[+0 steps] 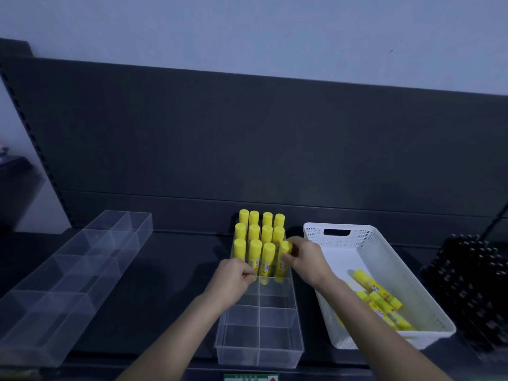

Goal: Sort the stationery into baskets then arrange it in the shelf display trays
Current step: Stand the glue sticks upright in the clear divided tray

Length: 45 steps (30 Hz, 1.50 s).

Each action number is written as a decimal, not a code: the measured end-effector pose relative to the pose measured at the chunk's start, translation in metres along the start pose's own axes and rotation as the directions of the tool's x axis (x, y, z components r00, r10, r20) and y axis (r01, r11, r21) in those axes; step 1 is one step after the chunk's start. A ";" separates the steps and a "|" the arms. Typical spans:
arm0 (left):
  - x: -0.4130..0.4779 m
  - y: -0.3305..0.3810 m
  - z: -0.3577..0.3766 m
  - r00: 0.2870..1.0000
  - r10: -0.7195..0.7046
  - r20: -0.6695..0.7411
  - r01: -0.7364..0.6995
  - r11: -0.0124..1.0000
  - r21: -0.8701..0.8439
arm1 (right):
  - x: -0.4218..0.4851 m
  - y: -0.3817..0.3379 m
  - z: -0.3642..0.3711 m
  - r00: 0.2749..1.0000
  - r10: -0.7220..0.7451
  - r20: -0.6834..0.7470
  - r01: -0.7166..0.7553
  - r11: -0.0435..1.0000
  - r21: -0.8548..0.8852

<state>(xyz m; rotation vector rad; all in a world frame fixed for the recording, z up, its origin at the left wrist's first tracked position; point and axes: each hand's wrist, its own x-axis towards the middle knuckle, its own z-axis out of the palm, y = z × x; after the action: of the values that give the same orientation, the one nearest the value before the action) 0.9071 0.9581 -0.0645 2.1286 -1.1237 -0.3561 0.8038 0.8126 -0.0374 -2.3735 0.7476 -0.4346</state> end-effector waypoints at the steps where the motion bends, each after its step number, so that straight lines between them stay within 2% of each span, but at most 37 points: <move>1: 0.001 0.000 0.000 1.000 -0.006 -0.003 0.006 1.000 -0.003 | 0.000 0.000 0.003 1.000 0.012 0.005 -0.012 1.000 -0.012; 10: 0.000 -0.001 -0.001 1.000 0.023 0.004 -0.023 1.000 0.008 | -0.005 0.003 0.011 0.997 0.067 -0.033 -0.068 0.998 -0.019; 15: 0.002 -0.002 0.000 0.997 0.051 0.059 -0.056 0.995 0.086 | -0.012 -0.002 0.007 0.992 0.119 -0.043 -0.119 0.993 0.010; 20: 0.003 0.007 -0.001 0.994 -0.001 0.105 -0.018 0.984 0.178 | -0.033 0.012 -0.024 0.989 0.131 -0.069 -0.131 0.991 0.008; 23: 0.000 0.026 0.004 0.999 0.038 0.039 -0.047 0.967 0.250 | -0.052 0.040 -0.061 0.970 0.180 -0.165 -0.176 0.984 0.039; 26: 0.001 0.064 0.020 0.990 0.119 -0.079 -0.103 0.977 0.185 | -0.067 0.081 -0.098 0.945 0.256 -0.203 -0.258 0.966 0.017; 28: 0.004 0.094 0.040 0.985 0.147 -0.092 -0.135 0.983 0.126 | -0.074 0.104 -0.116 0.951 0.267 -0.155 -0.278 0.959 -0.057; 31: 0.009 0.136 0.077 0.992 0.129 0.006 -0.129 0.980 0.152 | -0.081 0.132 -0.130 0.969 0.242 -0.046 -0.246 0.957 -0.153; 33: 0.011 0.154 0.099 0.996 0.050 0.073 -0.069 0.955 0.288 | -0.081 0.142 -0.134 0.975 0.219 0.045 -0.207 0.959 -0.192; 36: 0.010 0.171 0.121 0.975 -0.132 0.180 0.014 0.841 0.542 | -0.074 0.143 -0.134 0.966 0.200 0.163 -0.165 0.965 -0.203; 38: 0.008 0.176 0.134 0.945 -0.233 0.230 0.046 0.791 0.609 | -0.067 0.144 -0.127 0.942 0.209 0.262 -0.144 0.959 -0.246; 41: 0.014 0.177 0.143 0.911 -0.319 0.263 0.090 0.774 0.627 | -0.058 0.149 -0.112 0.890 0.266 0.370 -0.134 0.929 -0.345; 45: 0.032 0.170 0.142 0.911 -0.332 0.244 0.169 0.841 0.514 | -0.047 0.153 -0.100 0.875 0.306 0.375 -0.120 0.888 -0.444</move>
<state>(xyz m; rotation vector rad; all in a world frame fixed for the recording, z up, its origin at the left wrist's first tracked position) 0.7464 0.8025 -0.0477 2.7572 -1.2046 -0.6219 0.6582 0.6953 -0.0645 -2.5823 0.9433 0.3889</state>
